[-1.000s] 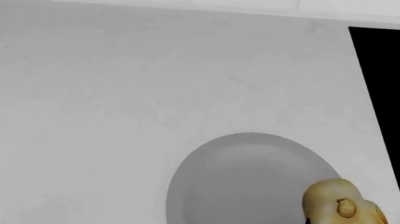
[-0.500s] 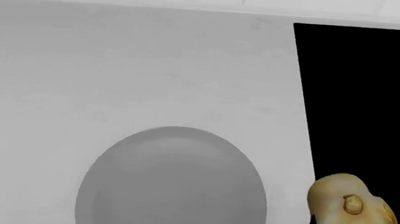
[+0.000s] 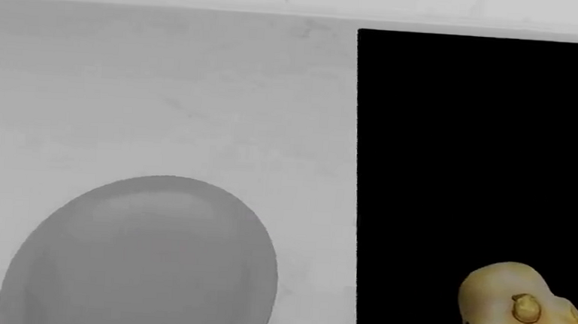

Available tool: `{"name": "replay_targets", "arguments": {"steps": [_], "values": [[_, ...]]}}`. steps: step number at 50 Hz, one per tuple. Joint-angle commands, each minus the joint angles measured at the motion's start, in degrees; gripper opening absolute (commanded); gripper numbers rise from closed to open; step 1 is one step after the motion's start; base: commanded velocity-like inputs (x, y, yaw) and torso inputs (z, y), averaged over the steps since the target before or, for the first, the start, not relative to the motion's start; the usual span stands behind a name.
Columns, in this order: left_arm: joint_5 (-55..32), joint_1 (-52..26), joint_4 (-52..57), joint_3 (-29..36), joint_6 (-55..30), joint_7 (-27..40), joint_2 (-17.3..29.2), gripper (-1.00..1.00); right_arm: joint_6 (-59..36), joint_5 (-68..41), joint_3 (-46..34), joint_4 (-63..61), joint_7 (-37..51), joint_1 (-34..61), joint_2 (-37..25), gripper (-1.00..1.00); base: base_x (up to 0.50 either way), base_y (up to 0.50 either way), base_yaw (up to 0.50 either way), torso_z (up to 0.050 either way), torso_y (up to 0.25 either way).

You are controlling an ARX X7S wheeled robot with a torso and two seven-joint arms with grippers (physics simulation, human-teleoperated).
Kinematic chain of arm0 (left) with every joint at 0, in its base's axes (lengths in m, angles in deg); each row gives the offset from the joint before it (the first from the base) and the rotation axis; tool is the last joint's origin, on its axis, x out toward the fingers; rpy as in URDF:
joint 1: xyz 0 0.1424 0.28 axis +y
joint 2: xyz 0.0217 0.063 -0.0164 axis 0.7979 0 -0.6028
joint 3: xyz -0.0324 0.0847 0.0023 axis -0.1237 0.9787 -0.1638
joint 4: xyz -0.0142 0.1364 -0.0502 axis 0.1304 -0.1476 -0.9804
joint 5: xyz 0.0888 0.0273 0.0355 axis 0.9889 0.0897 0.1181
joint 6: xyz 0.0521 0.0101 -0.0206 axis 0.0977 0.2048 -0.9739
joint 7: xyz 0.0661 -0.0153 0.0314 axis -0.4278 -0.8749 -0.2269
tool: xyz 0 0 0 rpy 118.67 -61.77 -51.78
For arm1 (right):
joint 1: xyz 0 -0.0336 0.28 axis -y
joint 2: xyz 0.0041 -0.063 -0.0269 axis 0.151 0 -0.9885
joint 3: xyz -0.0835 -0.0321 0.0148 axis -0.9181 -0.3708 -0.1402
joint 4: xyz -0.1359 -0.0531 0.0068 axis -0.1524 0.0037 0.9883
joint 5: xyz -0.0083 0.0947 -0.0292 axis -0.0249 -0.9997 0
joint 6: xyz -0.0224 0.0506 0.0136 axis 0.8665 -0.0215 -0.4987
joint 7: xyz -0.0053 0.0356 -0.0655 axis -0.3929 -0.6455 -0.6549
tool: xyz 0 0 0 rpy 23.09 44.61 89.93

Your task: Pick the ginger from the plate and place it in the pan.

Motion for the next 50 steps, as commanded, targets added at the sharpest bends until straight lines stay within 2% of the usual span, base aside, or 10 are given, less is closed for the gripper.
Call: {"name": "replay_targets", "arguments": {"steps": [1,11,21,50], "values": [[-0.3,-0.1,0.9,0.3,-0.4,0.7,0.6,1.00,1.5,2.4,-3.8,-0.2,0.5,3.6,-1.8,-1.00,0.00,-0.29,0.00,0.000,0.000],[-0.3,0.0,0.8,0.6,-0.1,1.4,1.2,1.00,4.3,3.1,-5.4,-0.2,0.7,4.0,-4.1,-1.00,0.00,-0.29,0.00,0.000,0.000],[-1.5,-0.4,1.7,0.9,-0.6,2.4,2.1,1.00,2.1,0.0,-1.9,-0.2,0.5,7.5,-4.2,-1.00,0.00,-0.25,0.00,0.000,0.000],[-3.3,-0.5,1.5,2.4,0.8,5.5,4.8,1.00,4.4,2.9,-3.3,-0.2,3.7,5.9,-4.2,-1.00,0.00,-0.22,0.00,0.000,0.000]]}}
